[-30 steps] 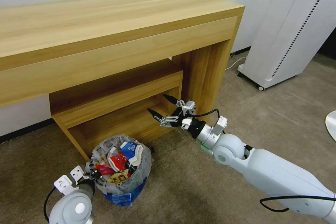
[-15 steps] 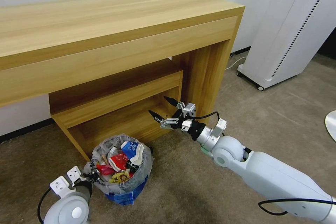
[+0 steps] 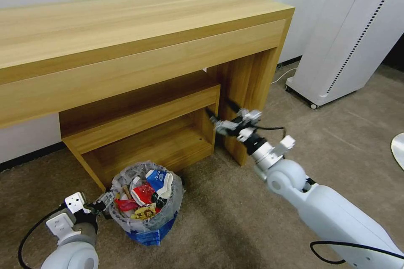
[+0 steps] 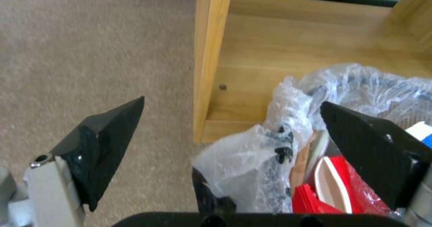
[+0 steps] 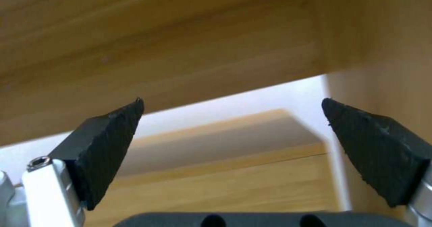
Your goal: Pick up the trash bin and place the garbage on the floor into it.
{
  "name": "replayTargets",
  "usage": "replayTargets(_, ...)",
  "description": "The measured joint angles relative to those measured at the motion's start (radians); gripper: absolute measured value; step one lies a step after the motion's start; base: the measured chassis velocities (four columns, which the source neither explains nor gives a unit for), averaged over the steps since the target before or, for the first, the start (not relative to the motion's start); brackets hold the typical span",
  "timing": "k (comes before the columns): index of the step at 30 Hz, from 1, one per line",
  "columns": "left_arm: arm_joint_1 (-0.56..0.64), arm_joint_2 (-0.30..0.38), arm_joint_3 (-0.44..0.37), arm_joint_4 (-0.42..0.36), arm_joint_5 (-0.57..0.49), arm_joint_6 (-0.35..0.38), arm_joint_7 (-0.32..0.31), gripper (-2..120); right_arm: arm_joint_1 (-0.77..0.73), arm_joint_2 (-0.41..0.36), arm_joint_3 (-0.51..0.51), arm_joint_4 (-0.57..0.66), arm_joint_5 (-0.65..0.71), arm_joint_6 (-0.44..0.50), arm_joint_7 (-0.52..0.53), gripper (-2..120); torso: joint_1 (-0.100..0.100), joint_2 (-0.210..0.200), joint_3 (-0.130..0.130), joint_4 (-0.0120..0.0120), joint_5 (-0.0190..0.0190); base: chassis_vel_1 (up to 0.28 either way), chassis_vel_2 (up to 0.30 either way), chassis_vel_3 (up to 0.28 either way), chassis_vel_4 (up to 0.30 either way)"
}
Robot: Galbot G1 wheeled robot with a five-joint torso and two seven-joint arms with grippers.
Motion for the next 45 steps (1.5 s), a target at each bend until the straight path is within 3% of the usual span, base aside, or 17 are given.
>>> replayTargets(5, 0.016, -0.001, -0.004, -0.019, 0.043, -0.025, 0.024, 99, -0.077, 0.017, 0.094, 0.024, -0.035, 0.009, 0.018, 100, 0.000, 0.000, 0.000, 0.0001, 0.0001, 0.000, 0.000, 0.000, 0.000)
replayTargets(9, 0.067, -0.006, -0.004, -0.062, 0.139, -0.092, 0.087, 99, -0.186, 0.044, 0.262, 0.077, -0.121, 0.008, 0.065, 100, 0.000, 0.000, 0.000, 0.0001, 0.0000, 0.000, 0.000, 0.000, 0.000)
replayTargets(15, 0.098, -0.008, -0.004, -0.082, 0.219, -0.146, 0.124, 99, -0.288, 0.089, 0.411, 0.105, -0.253, 0.004, 0.149, 100, 0.000, 0.000, 0.000, 0.0003, 0.0000, 0.000, 0.000, 0.000, 0.000)
replayTargets(20, 0.116, -0.011, -0.004, -0.116, 0.248, -0.162, 0.130, 99, -0.409, 0.118, 0.566, 0.150, -0.354, -0.079, 0.259, 100, 0.000, 0.000, 0.000, 0.0000, 0.0000, 0.000, 0.000, 0.000, 0.000)
replayTargets(24, 0.129, -0.013, -0.007, -0.129, 0.296, -0.184, 0.138, 99, -0.476, 0.146, 0.625, 0.171, -0.382, -0.132, 0.321, 100, 0.000, 0.000, 0.000, 0.0000, 0.0000, 0.000, 0.000, 0.000, 0.000)
replayTargets(34, 0.133, 0.018, -0.004, -0.129, 0.307, -0.201, 0.155, 100, -0.592, 0.235, 0.648, 0.207, -0.447, -0.165, 0.365, 100, 0.000, 0.000, 0.000, 0.0001, -0.0002, 0.000, 0.000, 0.000, 0.000)
replayTargets(45, 0.090, 0.036, 0.009, -0.055, 0.319, -0.261, 0.173, 100, -0.620, 0.308, 0.545, 0.126, -0.534, -0.168, 0.363, 100, 0.000, 0.000, 0.000, 0.0002, -0.0002, 0.000, 0.000, 0.000, 0.000)
